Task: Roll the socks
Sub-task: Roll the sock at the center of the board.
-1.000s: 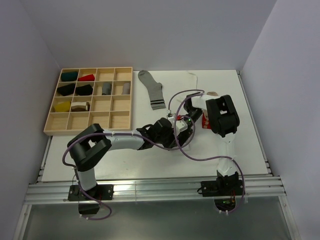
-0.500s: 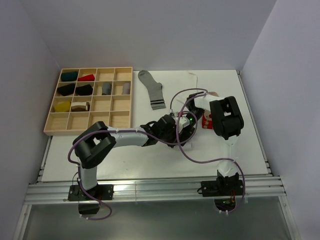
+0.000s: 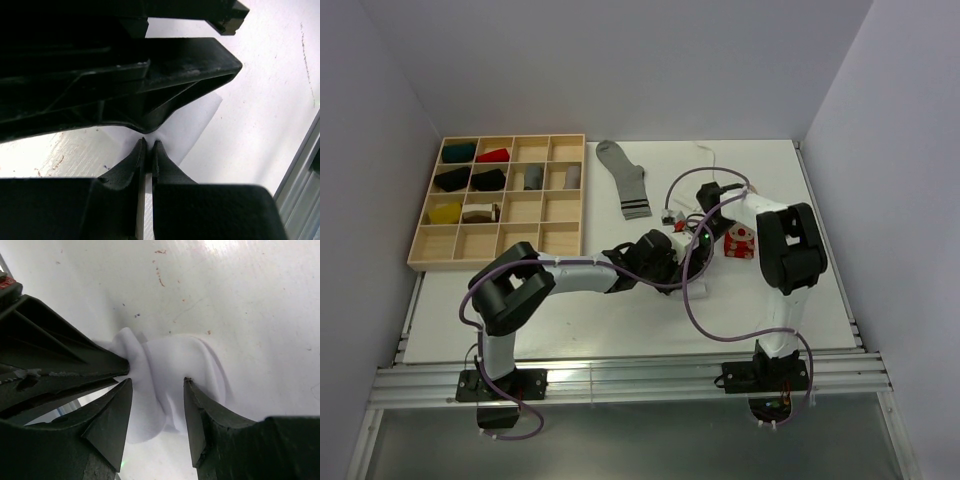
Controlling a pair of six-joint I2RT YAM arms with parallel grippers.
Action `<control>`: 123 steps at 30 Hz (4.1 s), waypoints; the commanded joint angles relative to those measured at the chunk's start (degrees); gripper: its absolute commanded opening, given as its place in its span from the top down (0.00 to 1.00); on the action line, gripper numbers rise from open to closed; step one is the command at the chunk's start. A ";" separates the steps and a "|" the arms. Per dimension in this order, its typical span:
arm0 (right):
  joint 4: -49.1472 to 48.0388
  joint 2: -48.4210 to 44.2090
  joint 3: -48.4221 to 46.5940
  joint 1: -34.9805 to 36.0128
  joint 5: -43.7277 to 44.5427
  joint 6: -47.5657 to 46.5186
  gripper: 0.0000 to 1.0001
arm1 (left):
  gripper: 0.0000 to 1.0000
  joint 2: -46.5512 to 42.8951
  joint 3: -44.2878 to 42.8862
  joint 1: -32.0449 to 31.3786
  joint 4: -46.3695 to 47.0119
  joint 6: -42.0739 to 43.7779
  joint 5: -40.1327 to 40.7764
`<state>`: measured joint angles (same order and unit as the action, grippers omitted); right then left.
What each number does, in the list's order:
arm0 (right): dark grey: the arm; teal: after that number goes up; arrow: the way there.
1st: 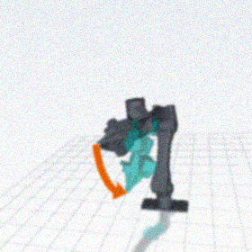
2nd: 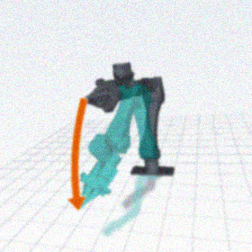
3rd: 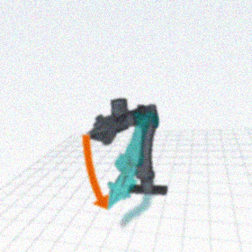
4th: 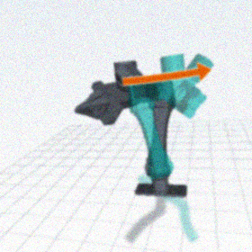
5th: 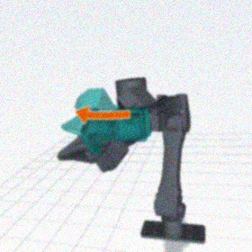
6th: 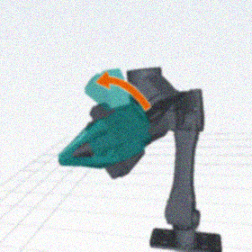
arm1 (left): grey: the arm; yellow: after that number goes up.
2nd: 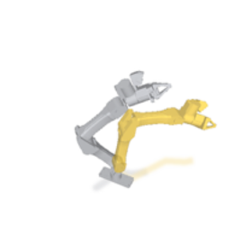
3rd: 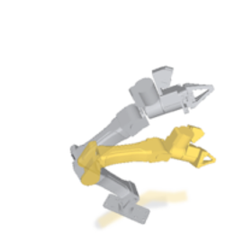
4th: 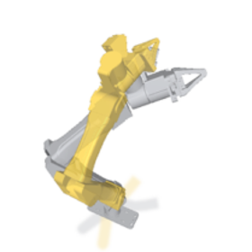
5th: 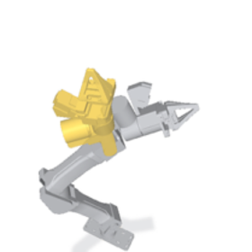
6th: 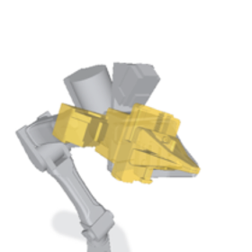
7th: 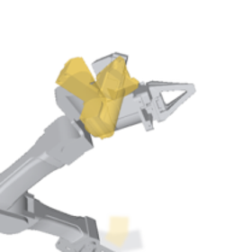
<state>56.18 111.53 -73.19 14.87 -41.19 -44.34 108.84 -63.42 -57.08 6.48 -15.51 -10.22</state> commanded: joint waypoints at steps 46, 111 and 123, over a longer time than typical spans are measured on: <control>-11.27 -7.55 12.11 -9.16 5.86 5.75 0.79 | 1.00 8.15 -8.74 -0.23 -16.41 -5.32 -2.26; -17.15 -52.55 35.74 3.84 12.88 -16.75 0.26 | 0.99 22.47 -27.11 8.04 -40.14 -17.10 -23.27; -25.33 -54.13 40.49 14.04 20.35 -15.08 0.23 | 1.00 23.35 -27.64 8.04 -40.23 -17.28 -24.06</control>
<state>35.42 58.57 -33.61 27.68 -23.53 -59.86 128.44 -91.74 -48.36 -30.28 -35.38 -39.66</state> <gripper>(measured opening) 0.763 0.096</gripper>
